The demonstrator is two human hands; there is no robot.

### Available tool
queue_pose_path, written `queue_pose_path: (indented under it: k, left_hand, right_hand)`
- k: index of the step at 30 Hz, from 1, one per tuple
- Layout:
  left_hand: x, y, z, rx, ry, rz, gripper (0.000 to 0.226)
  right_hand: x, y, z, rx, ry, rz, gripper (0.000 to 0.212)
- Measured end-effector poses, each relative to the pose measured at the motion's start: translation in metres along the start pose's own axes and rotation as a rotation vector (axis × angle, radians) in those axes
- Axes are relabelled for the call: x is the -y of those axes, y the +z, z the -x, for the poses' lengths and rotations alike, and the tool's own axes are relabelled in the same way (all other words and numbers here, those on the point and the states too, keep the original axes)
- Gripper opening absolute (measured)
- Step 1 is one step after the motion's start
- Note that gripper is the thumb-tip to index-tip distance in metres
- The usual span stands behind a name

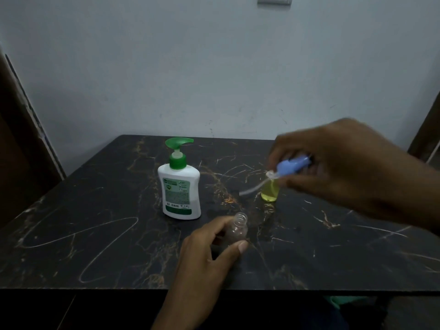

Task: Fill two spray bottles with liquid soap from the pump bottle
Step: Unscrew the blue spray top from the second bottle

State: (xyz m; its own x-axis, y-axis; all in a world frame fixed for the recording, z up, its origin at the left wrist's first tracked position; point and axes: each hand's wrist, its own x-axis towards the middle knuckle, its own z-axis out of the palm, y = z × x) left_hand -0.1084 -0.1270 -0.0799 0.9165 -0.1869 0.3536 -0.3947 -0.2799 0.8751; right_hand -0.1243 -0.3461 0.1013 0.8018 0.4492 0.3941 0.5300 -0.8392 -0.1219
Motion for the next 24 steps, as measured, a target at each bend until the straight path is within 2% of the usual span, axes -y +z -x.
queue_pose_path:
  k: [3,7,11,13,15,19,24]
  left_hand:
    - [0.000,-0.001,0.001,-0.050,-0.006,0.023,0.028]
    - [-0.003,0.002,0.003,-0.082,0.015,0.031,0.026]
    - [-0.005,0.003,0.004,-0.074,0.012,0.037,0.026]
    - [-0.006,0.002,0.005,-0.078,0.015,0.046,0.033]
    - [-0.006,0.001,0.007,-0.088,0.022,0.047,0.037]
    - [-0.003,-0.002,0.008,-0.095,0.011,0.047,0.035]
    - [0.000,-0.001,0.008,-0.072,-0.021,0.048,0.031]
  right_hand:
    - [-0.021,-0.005,-0.005,-0.167,0.093,-0.014,0.021]
    - [-0.033,0.040,-0.020,-0.290,0.232,0.002,0.023]
    - [-0.032,0.107,-0.040,-0.183,0.259,0.039,0.023]
    - [-0.031,0.134,-0.048,-0.147,0.230,0.076,0.026]
    - [-0.030,0.156,-0.053,-0.139,0.202,0.188,0.026]
    - [-0.029,0.176,-0.057,-0.105,0.183,0.416,0.024]
    - [-0.037,0.185,-0.058,-0.040,0.214,0.386,0.023]
